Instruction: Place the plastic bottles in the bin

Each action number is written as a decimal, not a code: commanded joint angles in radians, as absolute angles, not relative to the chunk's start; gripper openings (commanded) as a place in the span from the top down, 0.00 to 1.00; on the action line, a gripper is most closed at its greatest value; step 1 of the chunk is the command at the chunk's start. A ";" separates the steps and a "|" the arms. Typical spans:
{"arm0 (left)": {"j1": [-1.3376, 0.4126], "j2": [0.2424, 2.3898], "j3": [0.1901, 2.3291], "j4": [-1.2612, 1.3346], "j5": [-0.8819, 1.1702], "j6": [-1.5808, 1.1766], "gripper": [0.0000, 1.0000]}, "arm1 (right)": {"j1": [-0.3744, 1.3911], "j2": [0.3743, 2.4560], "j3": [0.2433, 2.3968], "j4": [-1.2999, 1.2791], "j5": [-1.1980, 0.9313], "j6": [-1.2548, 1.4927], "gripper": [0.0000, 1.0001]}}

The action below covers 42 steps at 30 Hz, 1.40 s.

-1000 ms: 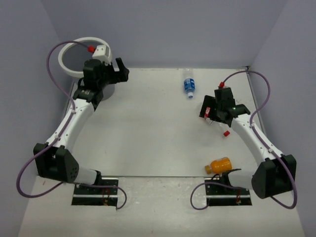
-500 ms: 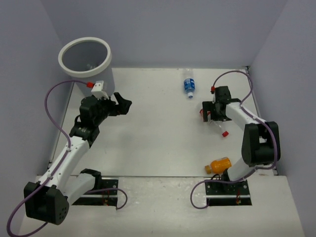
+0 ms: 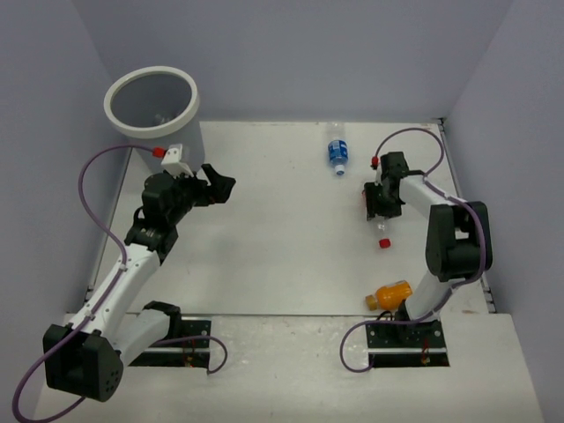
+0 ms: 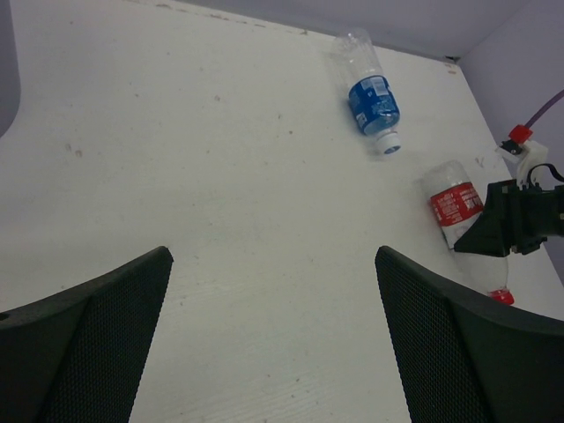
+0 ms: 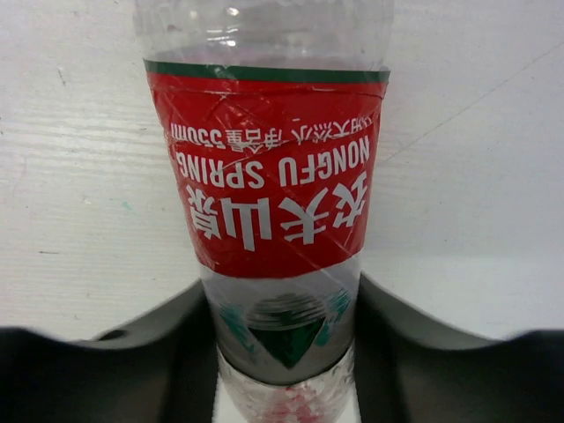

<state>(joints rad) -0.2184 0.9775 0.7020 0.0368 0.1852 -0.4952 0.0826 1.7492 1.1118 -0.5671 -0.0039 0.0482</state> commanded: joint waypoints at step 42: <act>-0.630 1.141 0.701 0.671 0.407 -0.777 0.05 | 0.547 1.245 0.984 -0.142 -0.947 0.309 0.72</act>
<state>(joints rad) -0.6119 1.1333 0.6508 0.5791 0.4564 -0.7570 0.5290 1.2246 0.9535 -0.2004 -0.9161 0.2791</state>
